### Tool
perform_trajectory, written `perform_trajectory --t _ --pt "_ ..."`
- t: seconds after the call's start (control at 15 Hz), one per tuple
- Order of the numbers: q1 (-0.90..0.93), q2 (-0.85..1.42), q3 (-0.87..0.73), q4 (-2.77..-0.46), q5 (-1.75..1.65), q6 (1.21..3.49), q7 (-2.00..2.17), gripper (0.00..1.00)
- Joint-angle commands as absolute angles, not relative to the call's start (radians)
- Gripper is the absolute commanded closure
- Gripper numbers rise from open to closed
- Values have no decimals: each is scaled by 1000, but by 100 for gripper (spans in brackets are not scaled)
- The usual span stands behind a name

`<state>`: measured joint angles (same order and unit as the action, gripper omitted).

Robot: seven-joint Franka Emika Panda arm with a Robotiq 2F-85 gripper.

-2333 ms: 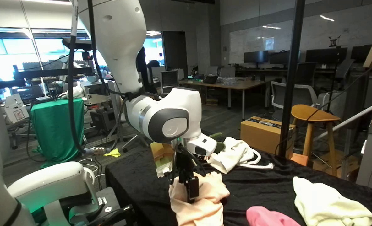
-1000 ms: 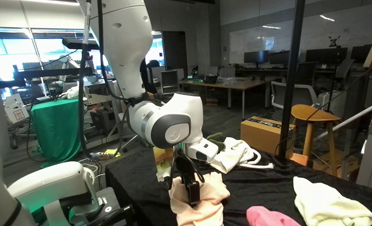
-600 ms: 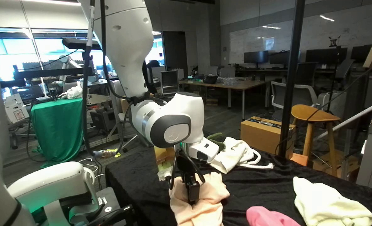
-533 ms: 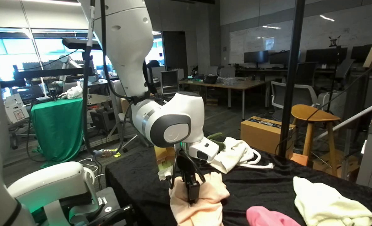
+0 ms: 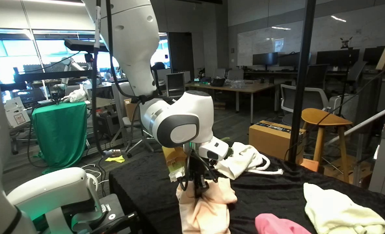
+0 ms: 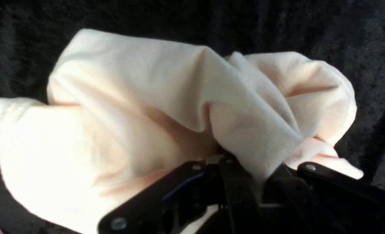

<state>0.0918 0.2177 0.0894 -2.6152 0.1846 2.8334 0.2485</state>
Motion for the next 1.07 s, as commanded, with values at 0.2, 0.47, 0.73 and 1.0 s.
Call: perform_trajectory --t 0.2,0.47,0.73,1.0 --pt "66 126 146 -2620 277 2887 148 91" --pt "88 44 150 -2617 273 2941 162 91" --pt "122 8 146 -2593 229 2996 211 91" --pt "151 6 156 -2556 184 3005 235 91"
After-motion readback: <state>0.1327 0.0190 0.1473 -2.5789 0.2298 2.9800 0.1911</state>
